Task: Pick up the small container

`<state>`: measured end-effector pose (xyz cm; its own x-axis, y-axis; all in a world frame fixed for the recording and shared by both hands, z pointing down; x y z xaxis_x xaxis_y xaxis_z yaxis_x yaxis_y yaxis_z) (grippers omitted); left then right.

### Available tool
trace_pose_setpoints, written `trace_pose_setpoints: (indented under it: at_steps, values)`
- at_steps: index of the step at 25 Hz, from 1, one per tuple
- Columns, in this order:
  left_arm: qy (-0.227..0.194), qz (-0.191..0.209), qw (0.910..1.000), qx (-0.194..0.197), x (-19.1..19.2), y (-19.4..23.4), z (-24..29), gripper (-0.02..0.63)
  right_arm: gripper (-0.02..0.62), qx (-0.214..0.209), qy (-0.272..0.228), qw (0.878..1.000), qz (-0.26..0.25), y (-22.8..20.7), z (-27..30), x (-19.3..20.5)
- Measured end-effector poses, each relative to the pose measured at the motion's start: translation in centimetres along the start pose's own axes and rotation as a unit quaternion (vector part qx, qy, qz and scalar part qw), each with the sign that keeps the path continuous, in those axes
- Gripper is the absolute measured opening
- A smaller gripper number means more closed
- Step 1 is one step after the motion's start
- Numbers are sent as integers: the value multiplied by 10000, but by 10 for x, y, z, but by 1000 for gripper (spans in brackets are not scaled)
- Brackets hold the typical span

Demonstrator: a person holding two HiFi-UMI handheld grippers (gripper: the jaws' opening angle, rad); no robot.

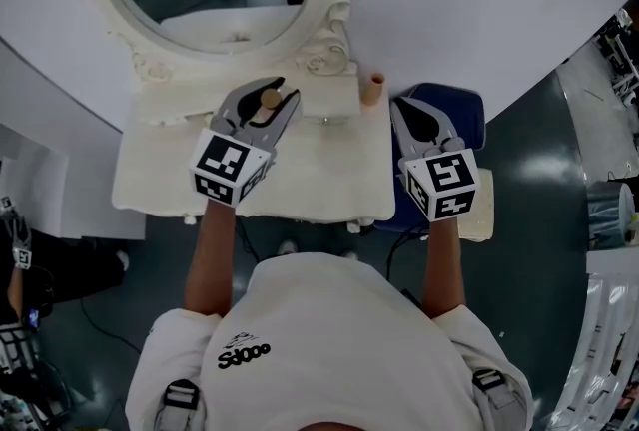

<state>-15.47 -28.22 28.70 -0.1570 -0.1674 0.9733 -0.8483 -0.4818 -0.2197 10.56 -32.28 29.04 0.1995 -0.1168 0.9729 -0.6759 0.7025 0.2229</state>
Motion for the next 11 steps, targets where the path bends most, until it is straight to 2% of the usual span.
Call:
trace_pose_setpoints:
  at_steps: [11]
  values:
    - [1, -19, 9999, 126, -1, -5, -2, 130, 2, -61, 67, 10000, 17, 4, 3, 5]
Point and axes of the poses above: the fingertips, and each gripper's own axes: z forward along the fingers, y to its left, x out of its underside, the point moved 9 cm from there along -z, backward along the fingers, and after that the axes turned 9 degrees about -y, right-handed, at the moved point
